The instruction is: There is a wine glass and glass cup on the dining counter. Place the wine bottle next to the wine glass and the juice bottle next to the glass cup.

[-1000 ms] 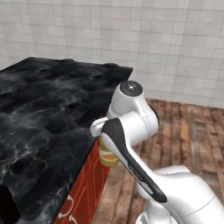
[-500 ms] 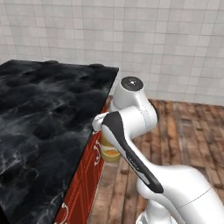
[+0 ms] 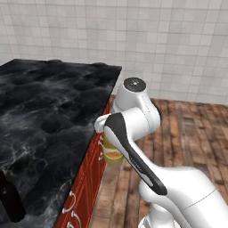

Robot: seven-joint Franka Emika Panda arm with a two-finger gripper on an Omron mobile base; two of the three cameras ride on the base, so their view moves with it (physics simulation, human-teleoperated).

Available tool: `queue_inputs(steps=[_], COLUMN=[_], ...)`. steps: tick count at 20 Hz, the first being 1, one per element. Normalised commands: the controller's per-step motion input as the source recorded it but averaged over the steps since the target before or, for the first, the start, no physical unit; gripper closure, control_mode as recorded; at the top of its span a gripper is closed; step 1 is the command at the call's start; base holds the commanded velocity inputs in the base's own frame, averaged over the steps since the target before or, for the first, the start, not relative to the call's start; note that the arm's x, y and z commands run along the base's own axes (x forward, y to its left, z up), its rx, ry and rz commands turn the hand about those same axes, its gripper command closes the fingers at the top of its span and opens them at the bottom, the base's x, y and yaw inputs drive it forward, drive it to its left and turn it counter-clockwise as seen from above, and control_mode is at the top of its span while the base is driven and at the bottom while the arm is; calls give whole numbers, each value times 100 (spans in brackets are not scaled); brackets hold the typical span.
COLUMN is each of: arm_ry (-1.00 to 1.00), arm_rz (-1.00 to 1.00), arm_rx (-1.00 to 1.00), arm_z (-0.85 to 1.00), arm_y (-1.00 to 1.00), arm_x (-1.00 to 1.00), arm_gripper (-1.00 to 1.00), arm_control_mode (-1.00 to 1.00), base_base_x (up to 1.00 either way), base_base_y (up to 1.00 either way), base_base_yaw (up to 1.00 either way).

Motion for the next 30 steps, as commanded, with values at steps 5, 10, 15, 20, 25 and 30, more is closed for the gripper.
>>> queue_inputs(steps=[5,10,15,20,25,30], arm_ry=[0,0,0,0,0,0], arm_rz=[0,0,0,0,0,0], arm_rx=[0,0,0,0,0,0], arm_z=[0,0,0,0,0,0], arm_y=[0,0,0,0,0,0], arm_x=[0,0,0,0,0,0], arm_gripper=[100,100,100,100,100,100], arm_control_mode=[100,100,100,100,100,100], base_base_x=[-68,-75,-80,-78,-75,-78], base_base_y=[13,12,14,20,23,24], base_base_yaw=[0,1,14,28,31,28])
